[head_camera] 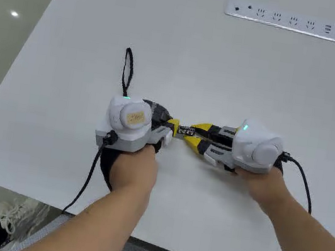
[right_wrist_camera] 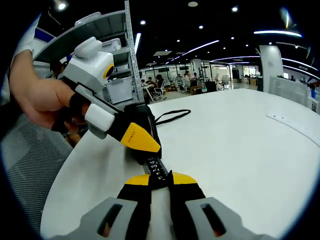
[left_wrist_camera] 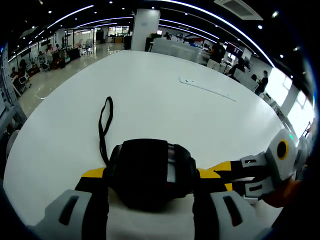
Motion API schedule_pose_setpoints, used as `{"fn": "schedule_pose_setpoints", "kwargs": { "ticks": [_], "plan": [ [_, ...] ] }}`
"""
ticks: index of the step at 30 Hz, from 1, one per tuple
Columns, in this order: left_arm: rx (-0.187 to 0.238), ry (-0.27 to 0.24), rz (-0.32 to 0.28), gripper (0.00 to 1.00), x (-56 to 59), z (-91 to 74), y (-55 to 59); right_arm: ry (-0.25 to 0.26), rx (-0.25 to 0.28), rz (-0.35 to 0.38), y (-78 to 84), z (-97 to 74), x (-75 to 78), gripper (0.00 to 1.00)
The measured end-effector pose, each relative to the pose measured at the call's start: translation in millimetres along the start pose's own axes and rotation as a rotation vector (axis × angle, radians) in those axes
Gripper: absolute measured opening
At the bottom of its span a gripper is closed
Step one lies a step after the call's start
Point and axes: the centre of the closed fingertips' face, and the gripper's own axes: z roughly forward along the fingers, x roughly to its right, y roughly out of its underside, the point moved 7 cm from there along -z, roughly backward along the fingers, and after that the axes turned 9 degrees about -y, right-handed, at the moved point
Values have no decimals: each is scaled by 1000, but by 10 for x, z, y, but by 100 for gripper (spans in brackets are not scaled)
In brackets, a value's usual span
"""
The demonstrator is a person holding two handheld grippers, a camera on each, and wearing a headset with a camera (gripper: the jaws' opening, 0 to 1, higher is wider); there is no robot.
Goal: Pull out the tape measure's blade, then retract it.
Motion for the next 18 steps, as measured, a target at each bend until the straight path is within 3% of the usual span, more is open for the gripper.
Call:
{"fn": "schedule_pose_setpoints", "kwargs": {
  "ticks": [18],
  "plan": [
    [4,3,-7,66,-3,8,8,-43,-13,-18,-47,100,2,12]
  ]
}}
